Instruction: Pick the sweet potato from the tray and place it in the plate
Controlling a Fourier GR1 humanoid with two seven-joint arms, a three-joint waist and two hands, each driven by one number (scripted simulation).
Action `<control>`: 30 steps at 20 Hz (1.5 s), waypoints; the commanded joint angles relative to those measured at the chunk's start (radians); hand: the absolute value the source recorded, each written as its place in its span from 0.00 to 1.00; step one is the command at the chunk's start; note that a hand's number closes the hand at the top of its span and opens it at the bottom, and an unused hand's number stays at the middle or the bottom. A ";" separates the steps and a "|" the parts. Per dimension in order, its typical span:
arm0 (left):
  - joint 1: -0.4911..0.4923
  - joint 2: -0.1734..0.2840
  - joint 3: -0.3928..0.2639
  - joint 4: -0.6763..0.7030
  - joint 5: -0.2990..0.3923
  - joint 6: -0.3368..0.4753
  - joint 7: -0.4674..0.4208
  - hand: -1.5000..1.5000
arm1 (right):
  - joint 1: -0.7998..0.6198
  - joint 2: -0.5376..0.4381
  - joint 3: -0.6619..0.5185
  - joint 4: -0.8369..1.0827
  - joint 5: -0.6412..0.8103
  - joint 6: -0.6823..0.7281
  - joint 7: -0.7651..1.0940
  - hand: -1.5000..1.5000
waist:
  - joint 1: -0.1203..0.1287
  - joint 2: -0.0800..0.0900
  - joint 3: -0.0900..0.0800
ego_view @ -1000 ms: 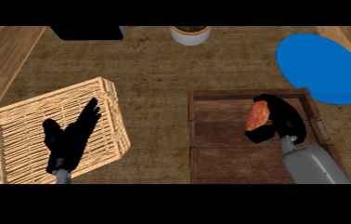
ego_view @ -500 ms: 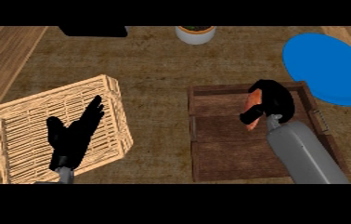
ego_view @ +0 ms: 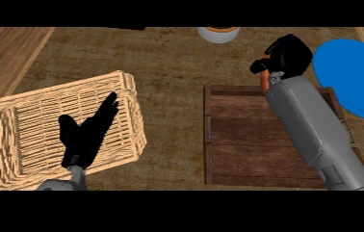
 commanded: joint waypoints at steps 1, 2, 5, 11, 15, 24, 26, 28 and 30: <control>0.005 -0.027 -0.028 0.047 -0.010 0.002 0.007 0.50 | -0.121 0.009 -0.020 0.110 0.158 -0.193 0.145 1.00 | 0.001 0.011 -0.008; -0.001 -0.026 -0.005 0.056 0.009 0.000 0.009 0.50 | -0.135 0.010 -0.036 0.135 0.181 -0.220 0.160 1.00 | -0.008 0.009 -0.008; -0.015 -0.033 0.004 0.058 0.013 0.009 0.026 0.50 | -0.177 0.027 -0.073 0.176 0.259 -0.311 0.216 1.00 | -0.023 0.005 -0.008; 0.026 -0.046 -0.007 0.033 0.002 0.017 0.031 0.50 | -0.166 -0.001 -0.207 0.220 0.339 -0.514 0.228 1.00 | -0.047 -0.001 -0.006; 0.057 -0.048 -0.001 0.046 -0.014 0.024 -0.003 0.50 | -0.142 0.000 -0.290 0.236 0.384 -0.665 0.202 1.00 | -0.055 -0.001 -0.006; 0.068 -0.042 0.014 0.041 -0.014 0.007 -0.007 0.50 | -0.042 -0.103 -0.459 0.388 0.532 -0.860 0.174 1.00 | -0.066 -0.002 -0.005; 0.081 -0.038 0.023 0.053 -0.008 -0.009 -0.038 0.50 | -0.025 -0.136 -0.491 0.409 0.526 -0.889 0.149 1.00 | -0.071 -0.006 -0.005; 0.053 -0.032 0.050 0.038 0.008 0.000 0.010 0.50 | -0.028 -0.178 -0.521 0.449 0.490 -0.895 0.102 1.00 | -0.069 -0.006 -0.004; 0.048 -0.057 0.030 0.070 -0.013 0.009 -0.016 0.50 | -0.027 -0.195 -0.543 0.469 0.474 -0.934 0.080 1.00 | -0.067 -0.001 -0.003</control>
